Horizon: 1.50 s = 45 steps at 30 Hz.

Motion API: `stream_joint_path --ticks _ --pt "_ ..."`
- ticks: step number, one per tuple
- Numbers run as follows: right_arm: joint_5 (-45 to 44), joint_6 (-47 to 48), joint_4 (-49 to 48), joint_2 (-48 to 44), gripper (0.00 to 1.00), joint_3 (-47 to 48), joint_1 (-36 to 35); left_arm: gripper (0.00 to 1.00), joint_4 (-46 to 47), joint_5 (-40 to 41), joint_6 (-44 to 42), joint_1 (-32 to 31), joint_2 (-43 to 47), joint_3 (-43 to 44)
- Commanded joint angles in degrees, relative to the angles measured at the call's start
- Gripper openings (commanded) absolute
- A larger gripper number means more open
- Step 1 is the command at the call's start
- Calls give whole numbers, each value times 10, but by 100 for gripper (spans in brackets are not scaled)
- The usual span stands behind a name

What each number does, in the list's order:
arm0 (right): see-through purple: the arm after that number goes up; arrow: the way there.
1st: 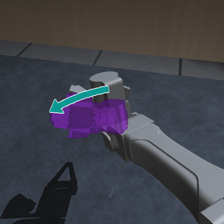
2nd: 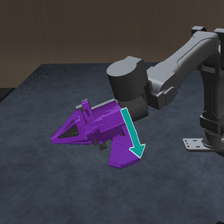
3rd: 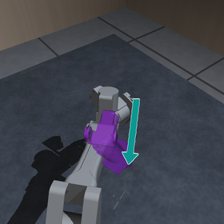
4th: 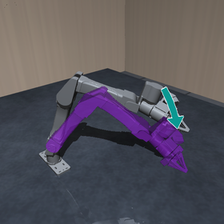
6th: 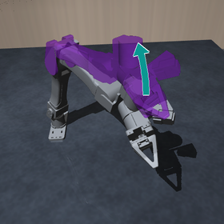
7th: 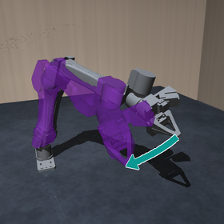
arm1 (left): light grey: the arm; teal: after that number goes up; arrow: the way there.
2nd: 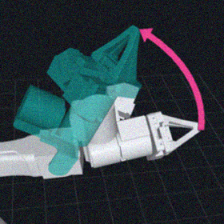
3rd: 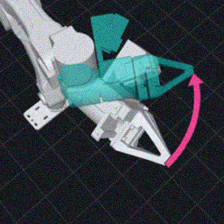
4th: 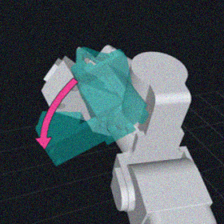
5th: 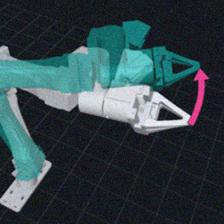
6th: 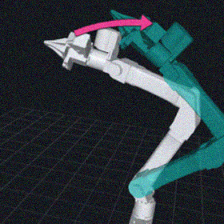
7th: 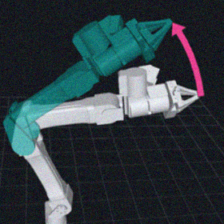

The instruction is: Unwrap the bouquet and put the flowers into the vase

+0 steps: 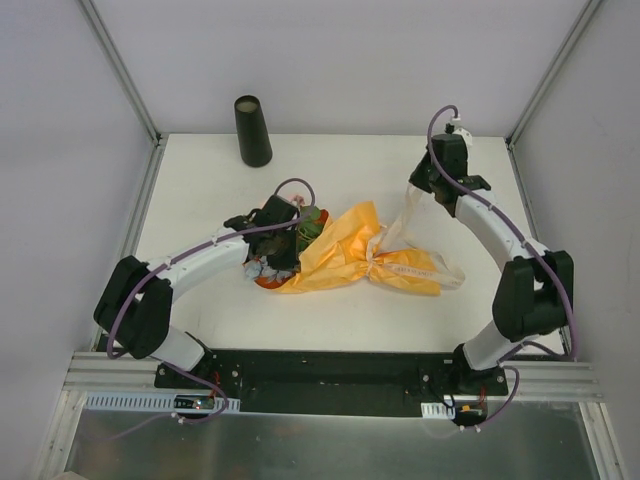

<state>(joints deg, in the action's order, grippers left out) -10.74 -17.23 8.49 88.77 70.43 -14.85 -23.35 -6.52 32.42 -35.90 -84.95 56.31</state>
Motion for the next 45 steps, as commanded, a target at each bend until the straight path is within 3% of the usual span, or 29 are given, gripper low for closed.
stream_joint_path --ticks 1,2,6,7,11,14,20,26,39,45 --pt "46 6 32 53 0 106 6 1 -5 -17 28 6 28 -16" --pt "49 6 49 63 0 125 6 4 -4 -20 29 6 34 -17" --pt "-8 -32 175 90 33 209 6 17 -4 -24 24 7 57 -10" --pt "-33 -47 208 87 38 222 6 21 -5 -24 19 7 64 -7" --pt "-16 -103 305 39 45 212 4 36 -23 -24 -6 7 93 20" --pt "18 -138 304 -31 48 141 -1 48 -47 -21 -31 7 106 40" --pt "87 -205 236 -164 49 -39 -43 58 -78 -31 -69 10 120 57" --pt "129 -278 129 -229 33 -172 -95 58 -77 -35 -63 11 110 35" --pt "92 -302 58 -136 29 -211 -135 55 -73 -42 -61 11 73 38" --pt "47 -283 91 -90 28 -189 -161 54 -72 -38 -59 11 64 38"
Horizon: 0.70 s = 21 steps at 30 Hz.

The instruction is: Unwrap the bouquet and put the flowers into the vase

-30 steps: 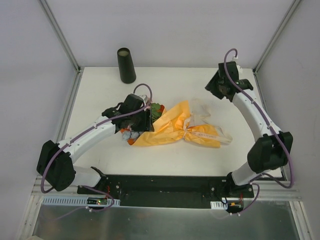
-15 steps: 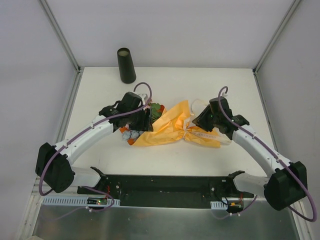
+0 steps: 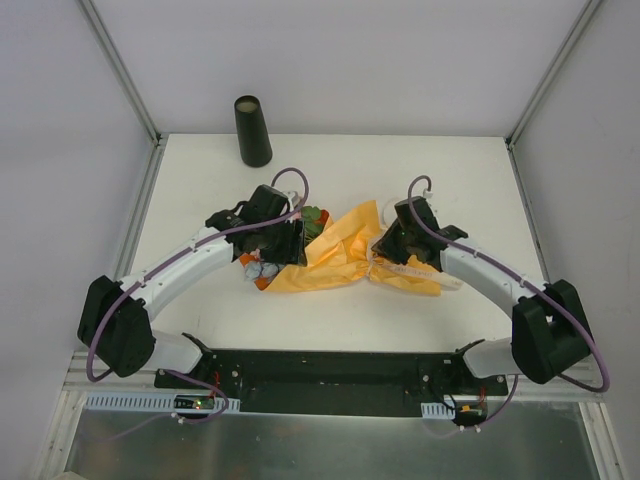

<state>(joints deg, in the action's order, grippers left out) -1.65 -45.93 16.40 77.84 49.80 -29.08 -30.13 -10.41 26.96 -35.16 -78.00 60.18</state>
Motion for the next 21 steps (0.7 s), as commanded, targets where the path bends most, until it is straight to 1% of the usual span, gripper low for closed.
stream_joint_path --ticks 1,3,9,15,21 --pt "-54 8 25 25 28 21 -21 54 -5 0 -4 4 -7 -1" --pt "-63 11 36 35 27 25 -24 53 -5 4 -1 4 -8 -2" --pt "-63 8 26 62 26 19 -38 52 -4 -4 7 4 -1 2" --pt "-43 12 -21 87 24 2 -41 50 -5 18 13 4 -4 -2" --pt "-43 28 -22 107 24 9 -45 50 -3 24 20 4 -16 -7"
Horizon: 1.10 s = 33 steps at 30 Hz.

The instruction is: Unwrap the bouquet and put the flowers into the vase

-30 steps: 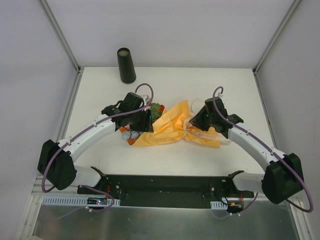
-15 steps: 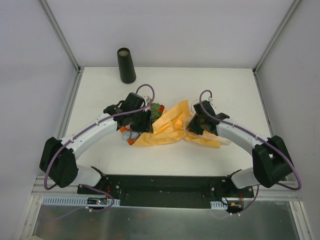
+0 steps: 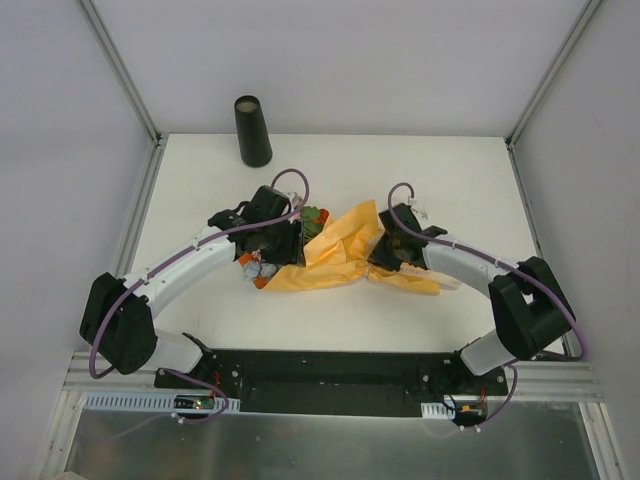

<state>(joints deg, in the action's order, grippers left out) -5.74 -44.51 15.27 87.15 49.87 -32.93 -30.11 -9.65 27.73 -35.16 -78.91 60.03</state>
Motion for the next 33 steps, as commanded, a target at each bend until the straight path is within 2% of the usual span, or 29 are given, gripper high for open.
stream_joint_path --ticks 1,9,15,19,27,33 --pt "-3 14 -8 15 24 11 -6 50 -4 17 12 4 -8 -5" --pt "1 25 -14 22 26 7 -8 50 -4 34 14 4 -22 -7" --pt "0 14 -24 -12 26 2 -13 50 -3 37 15 4 -34 -5" --pt "-14 14 -16 -7 32 4 -21 50 -3 33 17 4 -41 -3" --pt "-9 10 -27 13 24 7 -29 50 -2 34 17 4 -41 -4" --pt "-20 12 0 39 29 23 -30 50 -1 38 17 4 -39 -8"
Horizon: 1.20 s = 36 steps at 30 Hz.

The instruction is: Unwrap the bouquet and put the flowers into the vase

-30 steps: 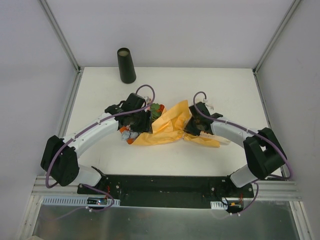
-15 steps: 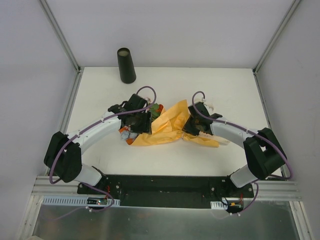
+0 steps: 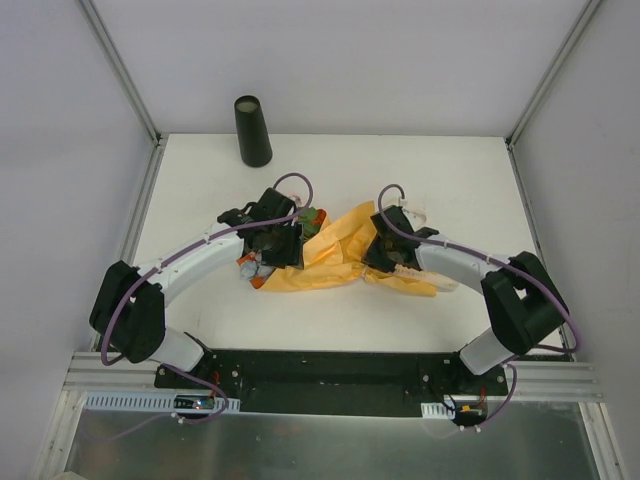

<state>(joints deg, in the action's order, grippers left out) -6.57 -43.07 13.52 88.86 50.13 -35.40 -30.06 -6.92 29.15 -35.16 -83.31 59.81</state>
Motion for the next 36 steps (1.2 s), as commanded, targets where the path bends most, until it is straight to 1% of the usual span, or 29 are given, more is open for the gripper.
stream_joint_path --ticks 1,3,5,9,13,18,22,24,27,30,33,34,36 --pt "-14 -3 19 26 29 20 -5 50 -2 11 4 4 6 -8" --pt "-14 -3 13 29 24 17 -5 50 -1 15 5 4 5 -10" --pt "-12 -3 2 29 17 15 -5 50 0 16 6 4 4 -12" --pt "-15 20 -2 19 0 21 -5 50 -1 19 6 4 3 -14" --pt "-15 61 -11 -11 0 33 -5 47 -1 33 5 4 4 -18" --pt "-8 89 -41 -58 0 25 -3 38 -1 62 15 4 3 -31" --pt "5 107 -63 -77 0 21 -2 36 -1 66 29 7 2 -41" --pt "25 125 -88 -80 0 8 -1 36 -2 66 32 7 0 -41" --pt "86 158 -167 -92 0 -34 2 35 -4 66 42 8 3 -43" --pt "115 189 -206 -98 0 -47 10 36 -17 46 52 9 23 -35" --pt "155 196 -220 -89 0 -46 25 44 -34 8 49 9 54 -10" --pt "161 201 -224 -87 0 -48 27 48 -39 -1 47 9 62 -1" --pt "169 214 -234 -84 0 -54 27 52 -53 -8 38 10 79 24"
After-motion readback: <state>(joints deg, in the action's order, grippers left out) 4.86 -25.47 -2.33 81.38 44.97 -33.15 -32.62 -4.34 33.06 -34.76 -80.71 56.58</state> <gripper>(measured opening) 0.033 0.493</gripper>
